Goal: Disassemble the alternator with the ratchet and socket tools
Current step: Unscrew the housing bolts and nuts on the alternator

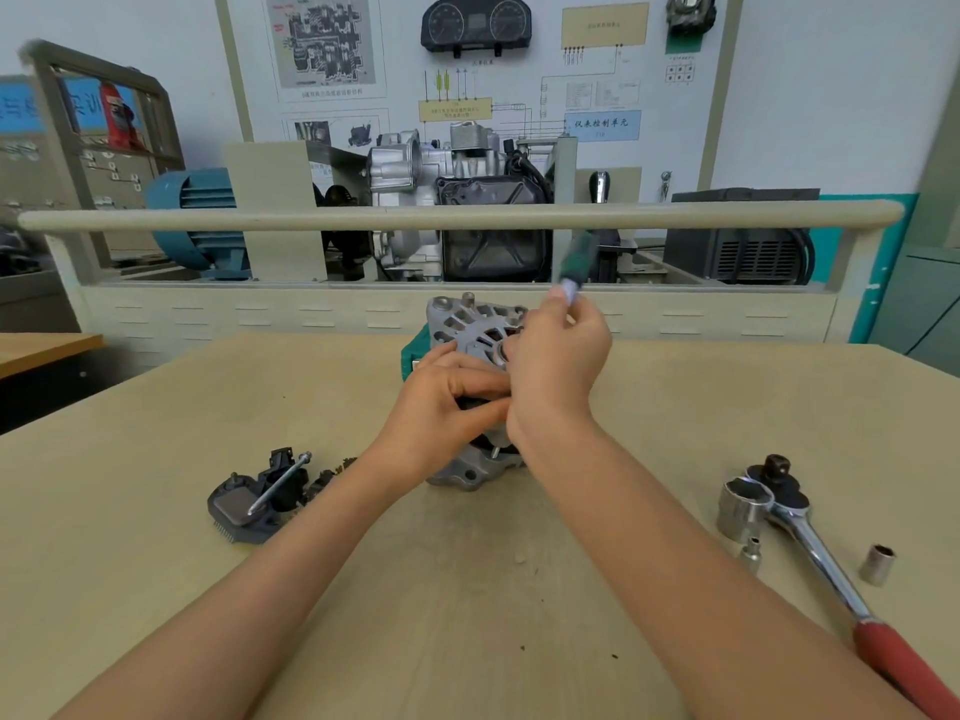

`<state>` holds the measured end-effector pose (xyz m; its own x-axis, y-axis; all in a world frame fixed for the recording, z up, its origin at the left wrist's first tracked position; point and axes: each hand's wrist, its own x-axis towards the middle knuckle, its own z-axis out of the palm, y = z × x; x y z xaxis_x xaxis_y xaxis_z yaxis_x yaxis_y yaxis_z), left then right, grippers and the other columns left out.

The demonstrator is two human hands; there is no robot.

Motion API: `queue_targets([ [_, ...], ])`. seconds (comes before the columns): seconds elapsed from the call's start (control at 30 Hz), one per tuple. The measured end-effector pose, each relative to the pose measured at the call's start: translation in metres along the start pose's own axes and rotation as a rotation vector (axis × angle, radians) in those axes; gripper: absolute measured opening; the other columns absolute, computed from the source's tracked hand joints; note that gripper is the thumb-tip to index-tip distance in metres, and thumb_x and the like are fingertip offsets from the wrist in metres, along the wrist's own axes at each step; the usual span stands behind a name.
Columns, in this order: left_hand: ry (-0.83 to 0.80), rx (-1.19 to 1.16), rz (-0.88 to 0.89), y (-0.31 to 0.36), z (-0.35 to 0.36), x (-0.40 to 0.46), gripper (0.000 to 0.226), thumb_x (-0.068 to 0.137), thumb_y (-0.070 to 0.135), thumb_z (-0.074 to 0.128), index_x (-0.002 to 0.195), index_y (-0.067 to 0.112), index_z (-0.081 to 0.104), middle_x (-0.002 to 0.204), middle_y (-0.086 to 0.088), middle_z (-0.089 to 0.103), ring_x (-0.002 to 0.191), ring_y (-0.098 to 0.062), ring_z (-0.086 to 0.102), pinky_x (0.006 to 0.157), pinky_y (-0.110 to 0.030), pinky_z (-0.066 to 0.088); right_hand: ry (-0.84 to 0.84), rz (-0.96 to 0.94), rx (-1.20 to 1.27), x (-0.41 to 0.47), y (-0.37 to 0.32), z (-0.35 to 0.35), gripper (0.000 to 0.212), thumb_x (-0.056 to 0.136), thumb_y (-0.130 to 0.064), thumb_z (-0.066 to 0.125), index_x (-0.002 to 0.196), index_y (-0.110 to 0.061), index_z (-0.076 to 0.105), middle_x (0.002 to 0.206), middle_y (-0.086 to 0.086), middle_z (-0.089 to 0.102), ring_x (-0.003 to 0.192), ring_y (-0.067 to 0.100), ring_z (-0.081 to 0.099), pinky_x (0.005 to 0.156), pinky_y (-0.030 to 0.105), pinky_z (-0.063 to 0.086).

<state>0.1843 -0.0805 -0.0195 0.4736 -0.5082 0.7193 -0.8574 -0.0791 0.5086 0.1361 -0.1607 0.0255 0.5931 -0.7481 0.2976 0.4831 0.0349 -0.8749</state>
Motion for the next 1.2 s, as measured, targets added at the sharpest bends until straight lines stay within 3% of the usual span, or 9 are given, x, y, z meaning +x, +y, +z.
queue_targets([
  [0.13,0.0,0.016,-0.013,0.002,0.0,0.0,0.031,0.076,0.011,0.073,0.077,0.042,0.066,0.075,0.032,0.061,0.089,0.011,0.052,0.11,-0.026,0.02,-0.057,0.087,0.03,0.006,-0.003,0.001,0.028,0.101,-0.022,0.04,0.089,0.0,0.054,0.06,0.003,0.039,0.048,0.014,0.031,0.046,0.027,0.029],
  [0.3,-0.051,0.0,0.013,-0.001,-0.004,0.001,0.011,0.078,0.013,0.072,0.082,0.024,0.074,0.081,0.034,0.062,0.096,0.015,0.047,0.1,-0.035,0.031,-0.806,0.316,-0.122,0.028,-0.02,-0.011,0.025,0.098,-0.023,0.046,0.108,-0.006,0.062,0.048,-0.006,0.04,0.027,0.002,0.027,0.031,0.013,0.026],
  [0.47,-0.091,-0.171,-0.021,-0.003,-0.006,0.002,0.026,0.079,0.006,0.071,0.097,0.024,0.072,0.104,0.023,0.065,0.11,0.006,0.052,0.097,-0.013,0.037,-1.3,0.489,-0.35,0.038,-0.035,-0.007,0.028,0.091,-0.031,0.049,0.099,-0.009,0.064,0.038,-0.01,0.033,0.023,0.0,0.026,0.038,0.008,0.032],
  [0.63,-0.052,-0.077,0.011,-0.003,-0.005,0.002,0.028,0.073,0.017,0.074,0.096,0.033,0.068,0.091,0.034,0.063,0.103,0.007,0.05,0.107,-0.045,0.033,-1.051,0.366,-0.148,0.029,-0.025,-0.016,0.025,0.087,-0.029,0.057,0.098,-0.008,0.067,0.041,-0.008,0.037,0.026,0.001,0.028,0.047,0.014,0.03],
  [0.77,-0.039,-0.011,0.024,-0.007,-0.004,0.001,0.024,0.074,0.009,0.074,0.081,0.032,0.073,0.075,0.033,0.063,0.087,0.008,0.055,0.11,-0.026,0.021,-0.14,0.013,0.019,-0.002,0.002,-0.005,0.027,0.099,-0.024,0.045,0.089,-0.002,0.058,0.061,0.001,0.046,0.05,0.014,0.039,0.051,0.03,0.036],
  [0.83,-0.021,-0.005,0.005,-0.006,-0.004,0.001,0.03,0.074,0.005,0.074,0.072,0.035,0.073,0.072,0.033,0.063,0.085,0.008,0.056,0.107,-0.018,0.018,0.021,0.026,0.026,-0.005,0.001,0.003,0.024,0.101,-0.021,0.036,0.088,-0.007,0.052,0.067,0.004,0.046,0.056,0.017,0.041,0.056,0.033,0.037],
  [0.9,-0.04,-0.002,0.014,-0.005,-0.005,0.002,0.032,0.075,0.008,0.074,0.073,0.04,0.068,0.074,0.034,0.063,0.085,0.01,0.055,0.109,-0.028,0.022,-0.118,0.082,-0.003,0.005,-0.003,0.0,0.023,0.1,-0.018,0.039,0.096,-0.005,0.057,0.063,0.001,0.044,0.047,0.011,0.037,0.048,0.025,0.032],
  [1.07,-0.074,-0.031,0.062,0.004,-0.006,0.002,0.028,0.073,0.021,0.069,0.097,0.035,0.067,0.09,0.044,0.058,0.099,0.019,0.048,0.104,-0.052,0.032,-0.972,0.345,-0.13,0.029,-0.024,-0.02,0.023,0.098,-0.021,0.045,0.109,-0.007,0.06,0.042,-0.01,0.039,0.025,0.002,0.025,0.036,0.011,0.03],
  [1.2,-0.078,-0.046,0.05,0.002,-0.006,0.003,0.031,0.071,0.023,0.069,0.099,0.035,0.063,0.09,0.042,0.059,0.1,0.018,0.049,0.106,-0.054,0.03,-1.058,0.374,-0.129,0.03,-0.029,-0.022,0.019,0.096,-0.019,0.047,0.106,-0.011,0.061,0.041,-0.011,0.037,0.026,0.001,0.026,0.043,0.009,0.038],
])
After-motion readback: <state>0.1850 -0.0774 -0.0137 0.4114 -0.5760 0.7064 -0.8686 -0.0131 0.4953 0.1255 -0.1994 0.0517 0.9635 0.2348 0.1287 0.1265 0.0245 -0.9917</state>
